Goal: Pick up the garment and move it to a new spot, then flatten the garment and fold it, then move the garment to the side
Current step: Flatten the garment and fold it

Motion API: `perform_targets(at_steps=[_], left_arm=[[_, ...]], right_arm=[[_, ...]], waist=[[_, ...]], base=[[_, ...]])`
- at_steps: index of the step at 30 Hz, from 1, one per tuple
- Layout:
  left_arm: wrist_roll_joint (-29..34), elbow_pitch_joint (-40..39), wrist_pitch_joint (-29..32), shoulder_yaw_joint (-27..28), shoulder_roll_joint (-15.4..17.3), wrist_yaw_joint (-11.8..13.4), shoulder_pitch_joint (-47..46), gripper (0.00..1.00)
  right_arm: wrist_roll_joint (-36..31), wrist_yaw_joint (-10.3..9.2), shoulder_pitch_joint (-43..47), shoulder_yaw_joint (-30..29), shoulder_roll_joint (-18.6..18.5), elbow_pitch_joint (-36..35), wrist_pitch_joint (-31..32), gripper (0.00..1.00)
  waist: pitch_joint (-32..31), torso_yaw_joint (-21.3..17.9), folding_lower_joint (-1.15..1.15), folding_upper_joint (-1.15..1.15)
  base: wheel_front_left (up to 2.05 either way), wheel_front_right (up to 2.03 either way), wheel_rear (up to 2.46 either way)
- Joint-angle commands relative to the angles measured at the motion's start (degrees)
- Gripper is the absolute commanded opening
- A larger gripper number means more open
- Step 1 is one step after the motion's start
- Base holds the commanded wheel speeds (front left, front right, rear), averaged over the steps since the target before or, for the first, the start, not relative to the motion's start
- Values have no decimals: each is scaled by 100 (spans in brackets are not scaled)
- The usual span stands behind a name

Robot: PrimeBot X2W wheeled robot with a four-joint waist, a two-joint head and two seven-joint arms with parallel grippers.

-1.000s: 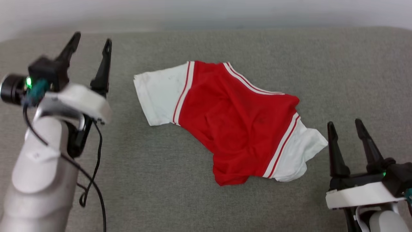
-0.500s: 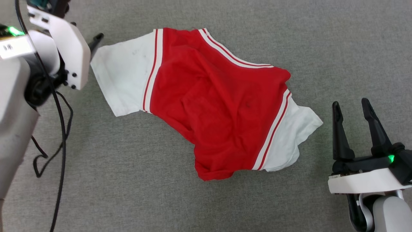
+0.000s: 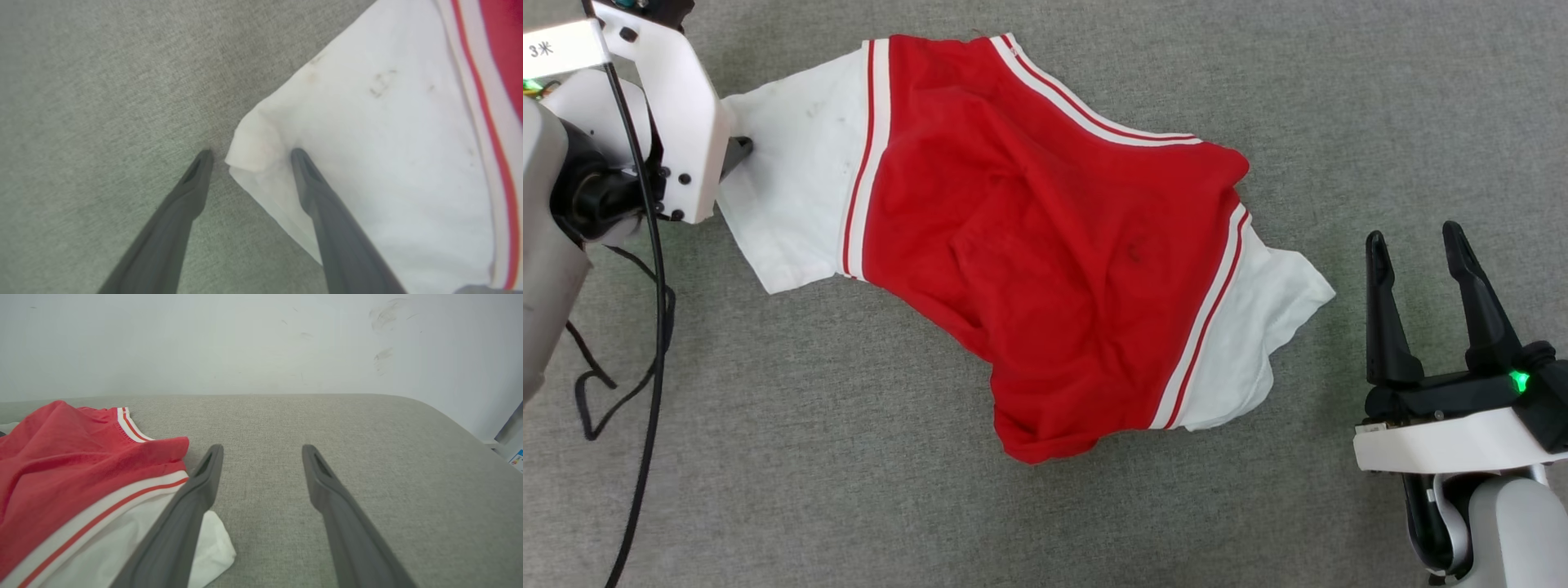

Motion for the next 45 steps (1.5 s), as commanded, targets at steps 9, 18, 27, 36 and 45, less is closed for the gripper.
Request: perform_targets(at_steps=[9, 18, 27, 36, 45], left_arm=[[-183, 12, -584, -520, 97, -2, 278, 0], [-356, -355, -1886, -672, 338, -3, 687, 0], [-791, -232, -2149, -659, 695, 62, 1584, 0], [-969, -162, -2474, -601, 748, 165, 2080, 0], [-825, -433, -2699, -659, 655, 185, 2051, 0]], right_arm=[[8, -5, -10, -33, 10, 19, -12, 100], [-69, -4, 285, -139, 10, 181, -12, 100], [-90, -4, 476, -153, 9, 321, -11, 100], [-440, -4, 351, -401, 10, 275, -12, 100], [-722, -5, -835, 244, -863, 966, 299, 100]], waist=[[-173, 101, 0, 0], [-901, 542, 0, 0], [-1301, 793, 0, 0], [-1570, 895, 0, 0], [-1724, 1021, 0, 0]], base=[[0, 0, 0], [0, 0, 0], [0, 0, 0], [0, 0, 0], [0, 0, 0]])
